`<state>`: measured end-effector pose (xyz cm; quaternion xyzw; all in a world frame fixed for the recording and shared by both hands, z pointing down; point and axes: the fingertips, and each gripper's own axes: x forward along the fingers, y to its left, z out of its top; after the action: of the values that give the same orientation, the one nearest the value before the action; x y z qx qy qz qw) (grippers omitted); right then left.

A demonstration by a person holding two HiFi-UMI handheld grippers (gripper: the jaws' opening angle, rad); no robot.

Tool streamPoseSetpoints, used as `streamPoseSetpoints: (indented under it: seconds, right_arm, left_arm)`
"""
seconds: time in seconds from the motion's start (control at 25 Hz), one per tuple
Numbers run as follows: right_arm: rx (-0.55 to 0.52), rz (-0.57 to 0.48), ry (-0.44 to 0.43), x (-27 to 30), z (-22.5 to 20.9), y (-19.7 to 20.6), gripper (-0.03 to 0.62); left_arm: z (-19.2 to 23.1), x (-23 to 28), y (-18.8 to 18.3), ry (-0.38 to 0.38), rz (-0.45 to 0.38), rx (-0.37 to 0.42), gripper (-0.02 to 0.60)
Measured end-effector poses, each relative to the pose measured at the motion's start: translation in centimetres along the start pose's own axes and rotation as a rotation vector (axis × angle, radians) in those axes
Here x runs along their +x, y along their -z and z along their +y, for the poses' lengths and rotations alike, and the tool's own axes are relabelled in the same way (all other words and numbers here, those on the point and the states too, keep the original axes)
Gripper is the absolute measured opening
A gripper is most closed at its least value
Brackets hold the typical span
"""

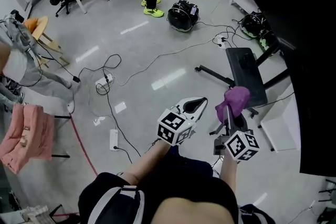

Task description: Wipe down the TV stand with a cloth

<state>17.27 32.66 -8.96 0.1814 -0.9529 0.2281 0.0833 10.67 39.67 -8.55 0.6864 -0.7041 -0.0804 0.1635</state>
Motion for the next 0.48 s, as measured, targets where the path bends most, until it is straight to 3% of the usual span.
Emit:
streamPoseSetpoints:
  seconds: [0.48]
  right_arm:
    - [-0.005, 0.018, 0.027, 2.0, -0.1, -0.3, 0.089]
  left_arm:
    - [2.5, 0.9, -0.6, 0.01, 0.025, -0.002, 0.007]
